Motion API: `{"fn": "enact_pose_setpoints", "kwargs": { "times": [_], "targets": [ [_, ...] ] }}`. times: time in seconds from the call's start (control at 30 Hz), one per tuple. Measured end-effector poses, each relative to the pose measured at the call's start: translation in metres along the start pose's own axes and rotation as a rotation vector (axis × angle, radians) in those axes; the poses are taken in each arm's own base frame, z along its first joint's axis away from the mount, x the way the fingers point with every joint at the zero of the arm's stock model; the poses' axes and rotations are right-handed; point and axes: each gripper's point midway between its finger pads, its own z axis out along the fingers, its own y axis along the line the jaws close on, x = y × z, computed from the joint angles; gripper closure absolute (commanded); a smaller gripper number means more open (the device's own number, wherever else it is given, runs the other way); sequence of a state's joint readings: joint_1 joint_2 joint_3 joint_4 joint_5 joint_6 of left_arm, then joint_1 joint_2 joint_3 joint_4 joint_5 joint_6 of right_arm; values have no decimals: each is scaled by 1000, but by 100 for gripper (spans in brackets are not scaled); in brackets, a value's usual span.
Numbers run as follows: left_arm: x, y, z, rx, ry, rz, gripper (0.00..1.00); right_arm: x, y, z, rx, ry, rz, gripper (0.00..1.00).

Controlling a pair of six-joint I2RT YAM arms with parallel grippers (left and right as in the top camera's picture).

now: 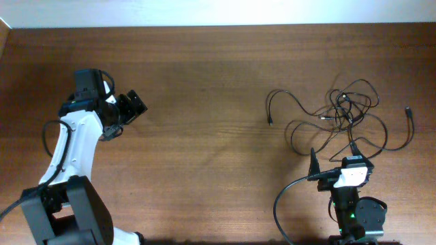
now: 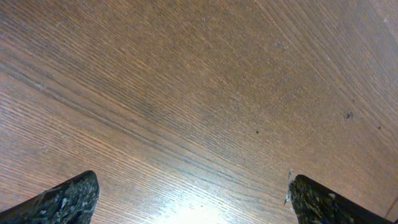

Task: Untangle cables

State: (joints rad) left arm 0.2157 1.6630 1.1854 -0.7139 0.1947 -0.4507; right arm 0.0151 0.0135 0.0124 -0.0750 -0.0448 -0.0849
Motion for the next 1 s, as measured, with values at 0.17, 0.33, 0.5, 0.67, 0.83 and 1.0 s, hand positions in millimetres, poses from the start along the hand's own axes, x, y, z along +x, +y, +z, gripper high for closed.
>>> {"fn": "enact_pose_setpoints", "kwargs": {
  "times": [0.17, 0.33, 0.5, 0.67, 0.83, 1.0],
  "targets": [
    [0, 0, 0, 0, 0, 0, 1, 0, -4, 0, 22, 1, 4, 2],
    [0, 0, 0, 0, 0, 0, 1, 0, -4, 0, 22, 1, 6, 2],
    [0, 0, 0, 0, 1, 0, 1, 0, -4, 0, 23, 1, 6, 2],
    [0, 0, 0, 0, 0, 0, 1, 0, -4, 0, 23, 1, 6, 2],
    [0, 0, 0, 0, 0, 0, 1, 0, -4, 0, 23, 1, 7, 1],
    [0, 0, 0, 0, 0, 0, 1, 0, -4, 0, 23, 1, 6, 2]
  ]
}}
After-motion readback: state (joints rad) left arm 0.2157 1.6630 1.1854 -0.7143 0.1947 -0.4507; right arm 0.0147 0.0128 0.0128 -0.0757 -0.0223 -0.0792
